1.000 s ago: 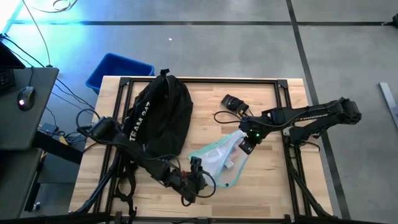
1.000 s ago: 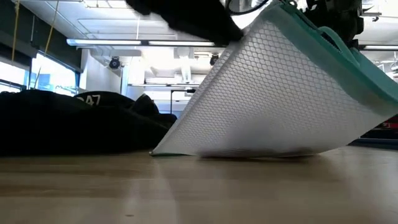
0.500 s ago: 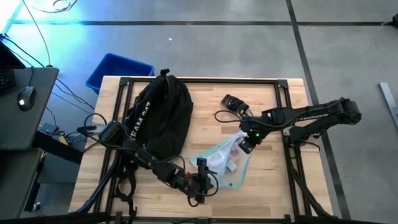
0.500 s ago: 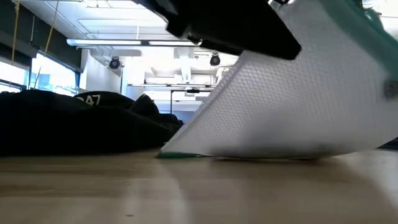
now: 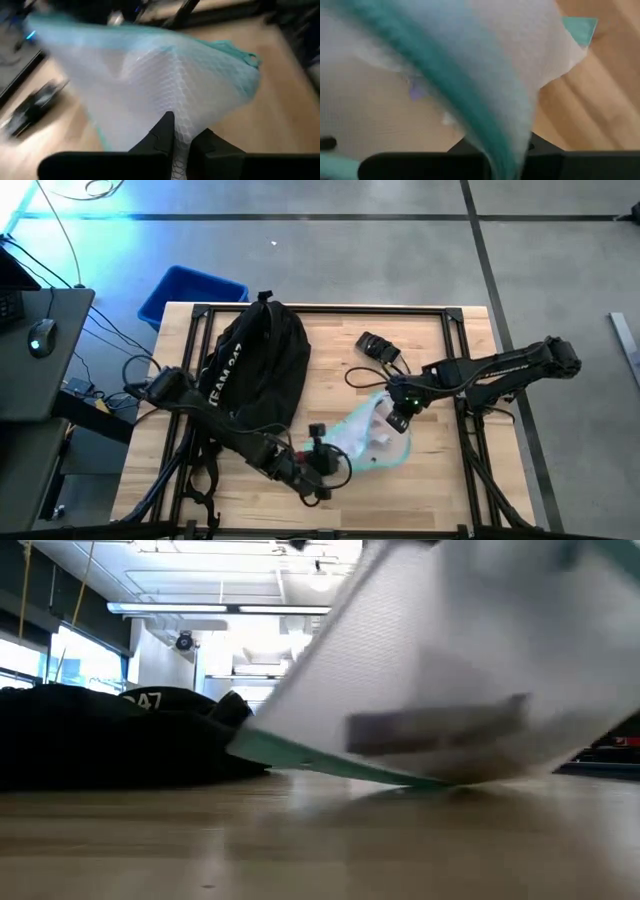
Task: Unpack backpack
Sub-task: Close the zip bag
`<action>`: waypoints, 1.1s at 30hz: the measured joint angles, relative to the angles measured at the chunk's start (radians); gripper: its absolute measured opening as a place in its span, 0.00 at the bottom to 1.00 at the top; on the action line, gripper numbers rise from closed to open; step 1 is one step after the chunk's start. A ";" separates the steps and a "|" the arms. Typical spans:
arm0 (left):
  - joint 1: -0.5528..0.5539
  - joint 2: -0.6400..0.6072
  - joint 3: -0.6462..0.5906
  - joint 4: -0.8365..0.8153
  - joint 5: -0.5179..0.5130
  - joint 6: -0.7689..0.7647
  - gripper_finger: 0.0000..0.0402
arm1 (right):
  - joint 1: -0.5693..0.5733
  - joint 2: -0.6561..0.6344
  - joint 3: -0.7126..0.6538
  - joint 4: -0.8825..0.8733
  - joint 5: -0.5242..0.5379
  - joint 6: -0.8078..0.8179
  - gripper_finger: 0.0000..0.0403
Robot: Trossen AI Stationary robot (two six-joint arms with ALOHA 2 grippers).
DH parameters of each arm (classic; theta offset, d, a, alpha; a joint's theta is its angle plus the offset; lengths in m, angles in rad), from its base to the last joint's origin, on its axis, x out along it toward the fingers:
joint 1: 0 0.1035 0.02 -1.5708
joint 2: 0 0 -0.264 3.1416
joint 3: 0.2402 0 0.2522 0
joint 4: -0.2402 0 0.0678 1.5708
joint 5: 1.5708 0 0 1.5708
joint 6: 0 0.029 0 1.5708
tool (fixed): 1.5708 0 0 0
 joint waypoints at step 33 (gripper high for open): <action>0.012 -0.069 -0.001 -0.176 -0.023 -0.108 0.00 | 0.281 0.079 -0.061 0.726 0.076 -0.191 0.43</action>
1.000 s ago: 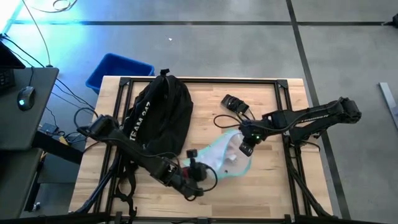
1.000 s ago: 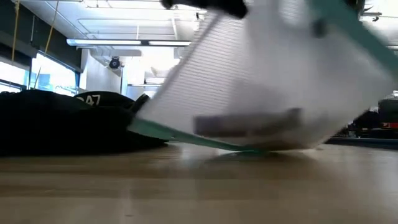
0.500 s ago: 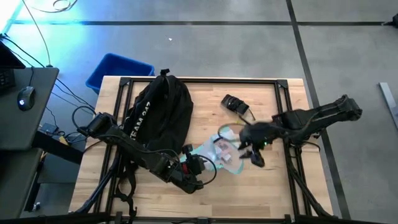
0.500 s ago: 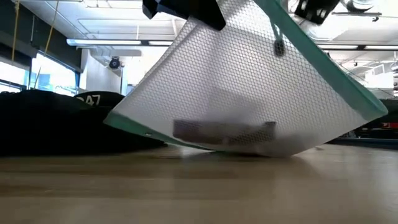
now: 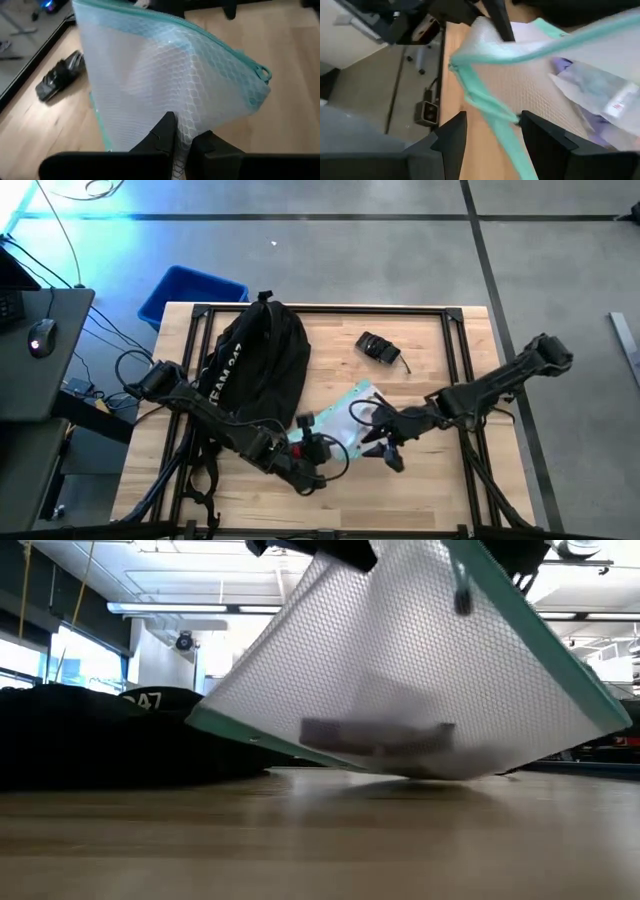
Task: Unpack backpack
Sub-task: Close the zip bag
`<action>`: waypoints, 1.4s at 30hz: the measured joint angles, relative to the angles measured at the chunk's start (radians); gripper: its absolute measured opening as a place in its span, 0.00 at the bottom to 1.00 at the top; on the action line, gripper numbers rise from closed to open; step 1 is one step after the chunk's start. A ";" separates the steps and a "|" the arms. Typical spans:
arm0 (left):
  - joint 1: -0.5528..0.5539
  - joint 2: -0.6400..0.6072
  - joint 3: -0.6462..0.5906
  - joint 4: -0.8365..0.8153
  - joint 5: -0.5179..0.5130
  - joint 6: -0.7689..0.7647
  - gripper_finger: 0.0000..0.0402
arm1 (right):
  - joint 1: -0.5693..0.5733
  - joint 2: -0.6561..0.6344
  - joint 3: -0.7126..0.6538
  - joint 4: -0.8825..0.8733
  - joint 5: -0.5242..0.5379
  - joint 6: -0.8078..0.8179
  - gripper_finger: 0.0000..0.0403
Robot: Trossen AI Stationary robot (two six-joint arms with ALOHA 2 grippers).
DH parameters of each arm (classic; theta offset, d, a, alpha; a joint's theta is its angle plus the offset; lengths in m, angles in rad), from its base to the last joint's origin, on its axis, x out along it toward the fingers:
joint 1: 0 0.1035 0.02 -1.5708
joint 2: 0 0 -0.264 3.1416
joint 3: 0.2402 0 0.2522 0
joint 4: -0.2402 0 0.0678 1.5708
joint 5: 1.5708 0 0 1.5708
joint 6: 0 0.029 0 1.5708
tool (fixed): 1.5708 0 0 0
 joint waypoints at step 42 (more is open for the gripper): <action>0.025 -0.044 0.000 -0.180 0.254 0.077 0.15 | -0.035 0.164 0.023 0.213 -0.174 0.072 0.00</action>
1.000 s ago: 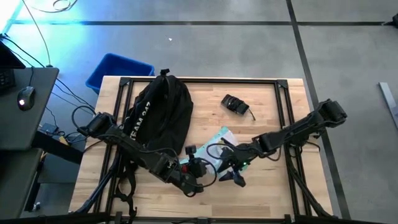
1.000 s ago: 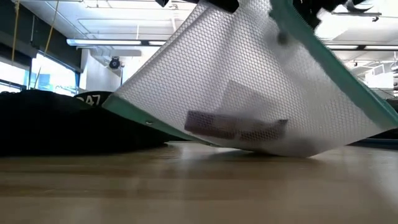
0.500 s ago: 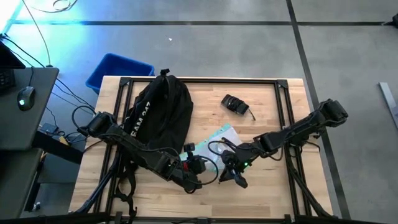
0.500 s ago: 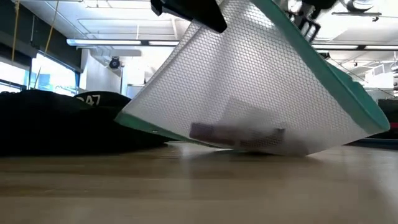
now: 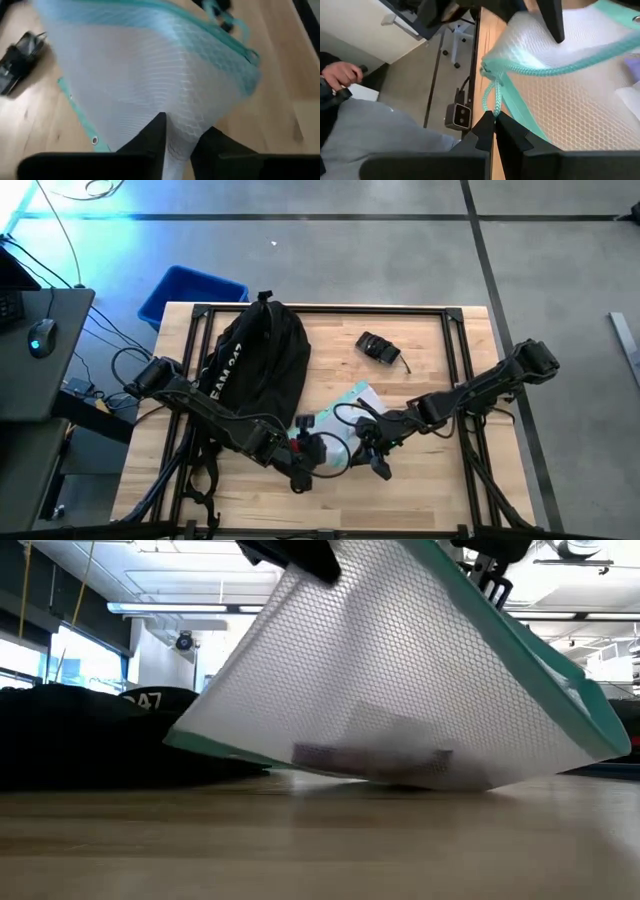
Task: Unpack backpack
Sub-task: Close the zip bag
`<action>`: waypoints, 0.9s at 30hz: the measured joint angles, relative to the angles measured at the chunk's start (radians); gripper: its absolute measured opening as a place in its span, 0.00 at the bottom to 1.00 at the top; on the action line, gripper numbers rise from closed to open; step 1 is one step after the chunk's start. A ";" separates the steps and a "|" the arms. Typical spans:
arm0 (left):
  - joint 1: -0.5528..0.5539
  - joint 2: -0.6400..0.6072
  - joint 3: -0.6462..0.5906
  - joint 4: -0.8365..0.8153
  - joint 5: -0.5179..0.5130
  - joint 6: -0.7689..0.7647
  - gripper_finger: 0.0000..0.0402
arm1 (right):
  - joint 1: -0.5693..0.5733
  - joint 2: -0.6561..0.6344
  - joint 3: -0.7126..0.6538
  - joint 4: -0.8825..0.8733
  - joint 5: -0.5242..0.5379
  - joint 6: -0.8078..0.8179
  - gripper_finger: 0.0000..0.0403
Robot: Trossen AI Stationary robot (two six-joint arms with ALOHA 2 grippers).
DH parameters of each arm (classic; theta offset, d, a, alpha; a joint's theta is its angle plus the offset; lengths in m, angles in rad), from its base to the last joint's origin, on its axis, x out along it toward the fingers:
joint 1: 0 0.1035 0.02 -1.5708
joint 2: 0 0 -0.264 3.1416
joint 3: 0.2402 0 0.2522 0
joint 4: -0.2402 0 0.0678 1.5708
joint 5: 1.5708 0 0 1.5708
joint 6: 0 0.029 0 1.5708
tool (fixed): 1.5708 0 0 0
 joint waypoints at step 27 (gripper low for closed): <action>-0.168 0.110 0.000 0.229 -0.214 -0.139 0.51 | -0.047 0.000 0.062 -0.006 -0.049 -0.025 0.00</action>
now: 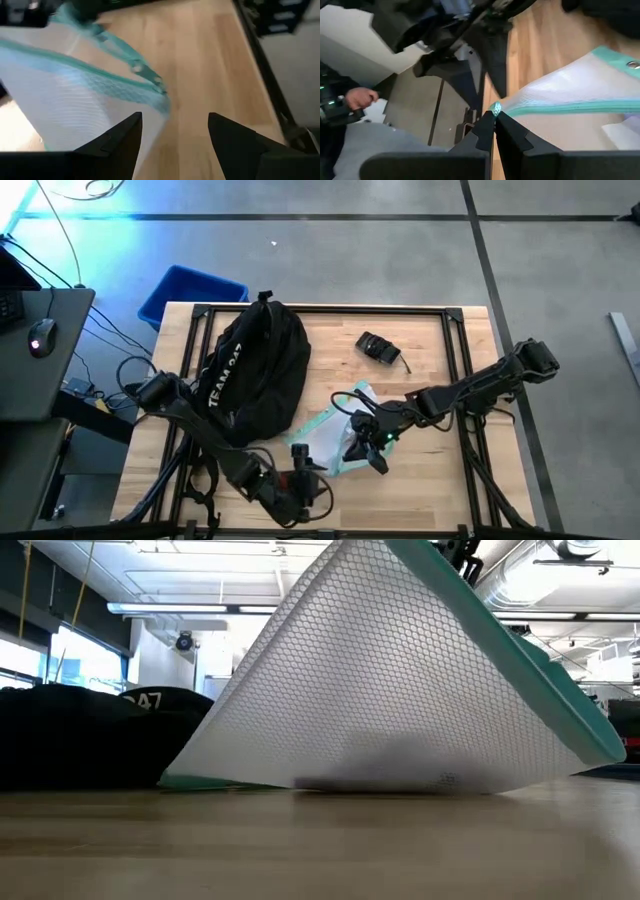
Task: Unpack backpack
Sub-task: Close the zip bag
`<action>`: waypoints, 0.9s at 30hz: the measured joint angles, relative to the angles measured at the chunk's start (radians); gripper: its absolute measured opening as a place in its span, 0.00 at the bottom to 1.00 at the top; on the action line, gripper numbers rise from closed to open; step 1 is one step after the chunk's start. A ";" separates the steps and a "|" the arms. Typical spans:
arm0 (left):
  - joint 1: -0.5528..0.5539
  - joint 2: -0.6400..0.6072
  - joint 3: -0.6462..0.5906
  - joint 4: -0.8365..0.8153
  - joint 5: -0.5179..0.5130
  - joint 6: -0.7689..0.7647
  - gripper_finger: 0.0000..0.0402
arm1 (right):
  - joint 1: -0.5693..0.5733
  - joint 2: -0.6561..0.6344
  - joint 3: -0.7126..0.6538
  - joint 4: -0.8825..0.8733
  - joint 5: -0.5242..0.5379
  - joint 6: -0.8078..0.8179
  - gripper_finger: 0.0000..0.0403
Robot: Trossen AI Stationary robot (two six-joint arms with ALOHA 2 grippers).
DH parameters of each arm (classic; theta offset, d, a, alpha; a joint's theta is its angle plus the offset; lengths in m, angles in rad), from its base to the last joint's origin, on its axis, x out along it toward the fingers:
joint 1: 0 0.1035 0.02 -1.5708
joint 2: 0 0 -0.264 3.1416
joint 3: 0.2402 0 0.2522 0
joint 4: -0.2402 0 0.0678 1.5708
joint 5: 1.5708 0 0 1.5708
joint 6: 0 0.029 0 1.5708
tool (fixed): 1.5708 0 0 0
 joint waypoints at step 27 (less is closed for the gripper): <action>0.021 0.070 0.000 0.126 -0.022 0.100 0.38 | 0.001 0.000 0.000 -0.022 -0.021 0.023 0.00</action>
